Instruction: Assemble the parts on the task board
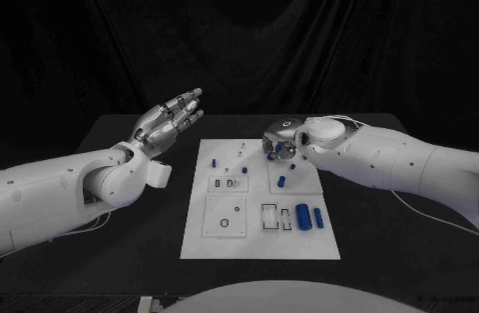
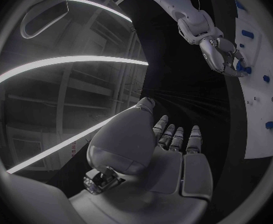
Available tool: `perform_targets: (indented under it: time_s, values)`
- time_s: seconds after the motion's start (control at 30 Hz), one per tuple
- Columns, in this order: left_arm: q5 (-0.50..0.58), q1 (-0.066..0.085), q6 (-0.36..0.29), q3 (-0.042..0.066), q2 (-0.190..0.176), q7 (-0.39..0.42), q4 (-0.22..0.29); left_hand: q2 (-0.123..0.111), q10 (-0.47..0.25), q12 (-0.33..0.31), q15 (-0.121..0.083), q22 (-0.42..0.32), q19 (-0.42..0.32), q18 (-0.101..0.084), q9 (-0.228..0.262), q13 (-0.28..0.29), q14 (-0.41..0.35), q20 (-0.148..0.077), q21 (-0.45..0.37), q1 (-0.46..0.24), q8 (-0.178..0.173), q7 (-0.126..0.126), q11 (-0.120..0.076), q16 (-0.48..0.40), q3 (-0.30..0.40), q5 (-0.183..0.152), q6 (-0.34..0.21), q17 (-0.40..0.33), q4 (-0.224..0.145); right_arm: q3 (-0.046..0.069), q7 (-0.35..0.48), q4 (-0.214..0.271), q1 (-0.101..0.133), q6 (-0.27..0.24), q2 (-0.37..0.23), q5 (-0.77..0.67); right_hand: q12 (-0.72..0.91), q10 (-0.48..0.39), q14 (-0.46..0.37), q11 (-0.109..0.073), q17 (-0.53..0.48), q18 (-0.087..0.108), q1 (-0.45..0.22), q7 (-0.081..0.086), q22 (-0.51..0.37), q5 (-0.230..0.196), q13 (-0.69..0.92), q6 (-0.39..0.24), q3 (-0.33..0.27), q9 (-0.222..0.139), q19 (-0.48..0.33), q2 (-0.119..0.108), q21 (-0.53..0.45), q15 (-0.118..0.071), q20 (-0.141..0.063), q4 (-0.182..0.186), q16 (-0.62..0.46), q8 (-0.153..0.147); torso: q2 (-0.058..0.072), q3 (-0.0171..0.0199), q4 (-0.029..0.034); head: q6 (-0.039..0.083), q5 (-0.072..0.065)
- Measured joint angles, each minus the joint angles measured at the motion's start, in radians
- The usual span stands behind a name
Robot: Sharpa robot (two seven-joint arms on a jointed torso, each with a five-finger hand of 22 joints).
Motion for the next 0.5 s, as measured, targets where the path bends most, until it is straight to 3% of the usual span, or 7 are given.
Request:
perform_targets:
  time_s: [0.37, 0.5]
  values:
    - [0.0, -0.001, 0.011, 0.0, 0.0, -0.01, -0.002, 0.0, 0.0, 0.0, 0.0, 0.0, -0.003, 0.0, 0.0, 0.001, 0.0, 0.004, 0.0, 0.008, 0.0, 0.004, 0.007, 0.0, 0.003, 0.0, 0.004, 0.0, -0.003, 0.0, 0.007, -0.004, 0.0, -0.003, 0.0, 0.001, -0.025, 0.01, 0.001, 0.004, -0.009, 0.0, -0.016, 0.005, 0.006, -0.032, -0.01, -0.027, 0.011, 0.008, 0.001, -0.016, 0.0, 0.001, -0.001, -0.006, 0.0, -0.011, -0.001, 0.0, -0.0009, -0.005, 0.004]
    - [0.0, -0.001, 0.015, 0.0, 0.0, -0.013, -0.002, 0.0, 0.0, 0.004, 0.006, 0.0, 0.0, 0.0, 0.0, 0.001, -0.001, 0.007, 0.0, 0.008, 0.0, 0.004, 0.007, 0.0, 0.003, 0.004, 0.004, 0.0, -0.003, 0.0, 0.007, -0.007, 0.0, 0.0, 0.001, 0.001, -0.045, -0.003, -0.003, 0.013, -0.014, 0.0, -0.03, -0.001, 0.004, -0.063, -0.015, -0.057, 0.011, 0.009, -0.007, -0.03, -0.005, 0.006, 0.007, -0.006, -0.005, -0.031, -0.001, -0.0002, -0.001, -0.006, 0.004]
